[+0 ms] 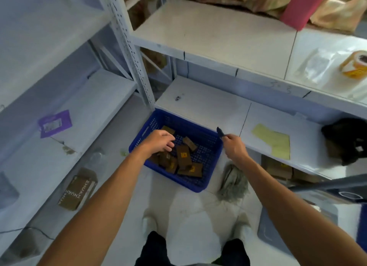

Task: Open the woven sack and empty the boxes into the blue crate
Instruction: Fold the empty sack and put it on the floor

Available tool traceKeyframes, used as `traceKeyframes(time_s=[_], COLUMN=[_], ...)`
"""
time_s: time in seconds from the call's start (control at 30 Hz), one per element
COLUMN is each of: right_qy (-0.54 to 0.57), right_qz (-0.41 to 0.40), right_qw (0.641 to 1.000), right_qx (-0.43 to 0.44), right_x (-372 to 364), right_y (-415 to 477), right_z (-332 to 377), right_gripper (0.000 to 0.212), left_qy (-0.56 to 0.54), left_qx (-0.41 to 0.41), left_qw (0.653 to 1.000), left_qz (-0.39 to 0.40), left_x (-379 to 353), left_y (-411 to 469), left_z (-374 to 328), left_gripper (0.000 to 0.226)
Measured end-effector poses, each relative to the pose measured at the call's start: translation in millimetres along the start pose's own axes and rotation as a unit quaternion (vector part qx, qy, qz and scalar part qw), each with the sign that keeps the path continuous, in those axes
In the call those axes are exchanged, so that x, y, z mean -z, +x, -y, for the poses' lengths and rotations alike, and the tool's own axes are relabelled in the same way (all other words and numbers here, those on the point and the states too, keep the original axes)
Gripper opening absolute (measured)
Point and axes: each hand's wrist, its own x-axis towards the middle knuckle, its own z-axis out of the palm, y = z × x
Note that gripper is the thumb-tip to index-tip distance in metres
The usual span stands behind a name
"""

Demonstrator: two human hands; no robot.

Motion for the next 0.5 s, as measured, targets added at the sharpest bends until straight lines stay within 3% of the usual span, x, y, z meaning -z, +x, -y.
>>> traceKeyframes(time_s=[0.23, 0.33, 0.5], right_qy=[0.115, 0.119, 0.235], right_qz=[-0.059, -0.067, -0.062], right_qw=[0.989, 0.987, 0.963], right_qx=[-0.067, -0.087, -0.112], right_x=[-89, -102, -105], right_y=[-8, -4, 22], right_z=[53, 73, 102], right_gripper=[0.032, 0.033, 0.023], left_qy=[-0.012, -0.008, -0.001], left_qx=[-0.038, -0.054, -0.072], left_qw=[0.998, 0.997, 0.992], left_qz=[0.042, 0.059, 0.102], left_x=[94, 109, 104], left_y=[21, 36, 71], left_z=[26, 14, -16], left_gripper=[0.023, 0.022, 0.023])
